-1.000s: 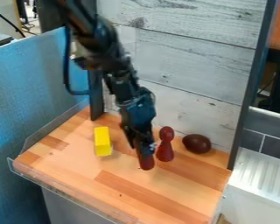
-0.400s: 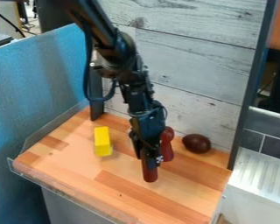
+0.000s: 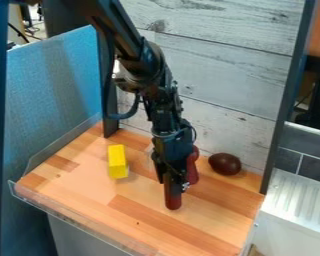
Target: Moves the cylinder to middle of the table
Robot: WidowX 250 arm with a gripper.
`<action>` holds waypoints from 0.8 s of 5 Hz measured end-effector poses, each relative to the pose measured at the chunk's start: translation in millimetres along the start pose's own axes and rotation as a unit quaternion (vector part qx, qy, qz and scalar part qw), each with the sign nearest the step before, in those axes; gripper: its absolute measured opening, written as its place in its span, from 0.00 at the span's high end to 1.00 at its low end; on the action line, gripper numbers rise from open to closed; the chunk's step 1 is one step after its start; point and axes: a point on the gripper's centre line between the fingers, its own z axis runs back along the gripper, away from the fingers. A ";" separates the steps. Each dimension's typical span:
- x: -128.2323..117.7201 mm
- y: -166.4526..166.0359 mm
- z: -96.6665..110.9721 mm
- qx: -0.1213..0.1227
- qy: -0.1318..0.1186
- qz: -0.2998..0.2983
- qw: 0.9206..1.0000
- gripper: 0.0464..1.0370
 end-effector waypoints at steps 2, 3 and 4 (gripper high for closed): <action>-6.9 -4.1 -6.1 0.000 0.002 0.004 1.000 0.13; -10.3 -3.9 -5.9 -0.006 0.004 0.010 1.000 0.02; -15.0 -2.6 9.4 -0.037 -0.012 0.030 0.999 0.03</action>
